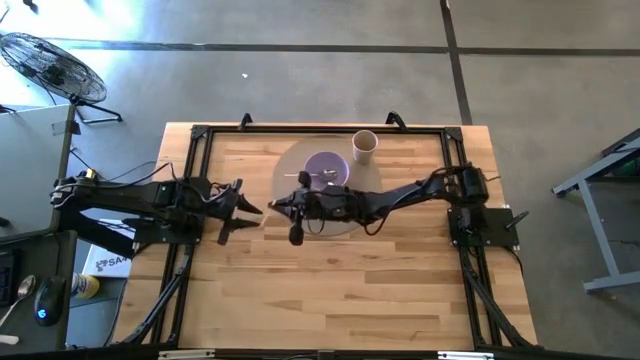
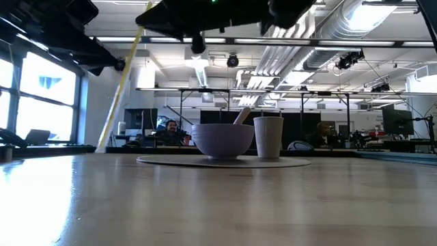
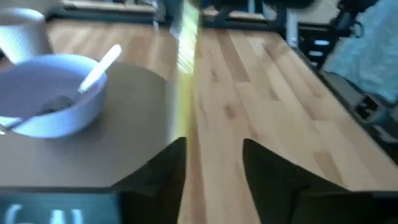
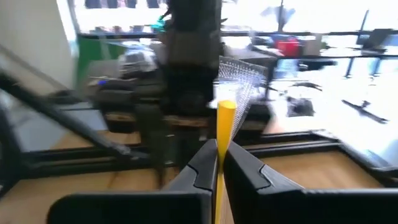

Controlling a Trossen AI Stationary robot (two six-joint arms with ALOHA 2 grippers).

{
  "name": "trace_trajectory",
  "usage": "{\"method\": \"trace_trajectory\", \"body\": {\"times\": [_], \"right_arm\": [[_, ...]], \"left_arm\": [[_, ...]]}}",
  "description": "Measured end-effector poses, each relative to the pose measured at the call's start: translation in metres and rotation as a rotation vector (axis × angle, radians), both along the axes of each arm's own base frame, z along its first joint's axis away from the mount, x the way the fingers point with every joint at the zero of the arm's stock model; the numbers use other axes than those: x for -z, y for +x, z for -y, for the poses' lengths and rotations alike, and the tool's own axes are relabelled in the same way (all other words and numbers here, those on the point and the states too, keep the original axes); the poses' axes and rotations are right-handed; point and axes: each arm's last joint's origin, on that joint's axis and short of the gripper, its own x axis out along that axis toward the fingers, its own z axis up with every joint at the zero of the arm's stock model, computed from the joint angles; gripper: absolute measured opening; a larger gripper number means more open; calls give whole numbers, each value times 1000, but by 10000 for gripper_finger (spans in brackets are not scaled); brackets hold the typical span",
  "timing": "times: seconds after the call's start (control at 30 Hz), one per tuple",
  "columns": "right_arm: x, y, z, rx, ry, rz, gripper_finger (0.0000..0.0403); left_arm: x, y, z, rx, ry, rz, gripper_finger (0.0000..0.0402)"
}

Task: Pick & Place Utensil
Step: Put the yellow straw into the brown cup on the brown mat

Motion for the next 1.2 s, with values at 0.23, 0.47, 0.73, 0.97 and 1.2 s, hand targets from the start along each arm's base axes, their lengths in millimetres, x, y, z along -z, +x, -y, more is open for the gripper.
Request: {"method": "trace_trajectory", "body": {"times": [0.23, 0.47, 0.73, 0.97, 1.2], "right_arm": [[-64, -38, 9, 225, -49, -54, 3], [-151, -112, 24, 491, -116, 19, 4], [-184, -183, 54, 881, -97, -68, 6], [-159, -187, 90, 953, -8, -227, 2], [-134, -167, 121, 985, 33, -300, 8]], "left_arm": [[-16, -9, 3, 94, -59, 2, 208], [-16, -10, 3, 89, -57, 0, 212], [-15, -9, 3, 86, -57, -6, 212], [-15, -9, 3, 86, -57, -7, 212], [-15, -9, 3, 84, -56, -6, 212]]}}
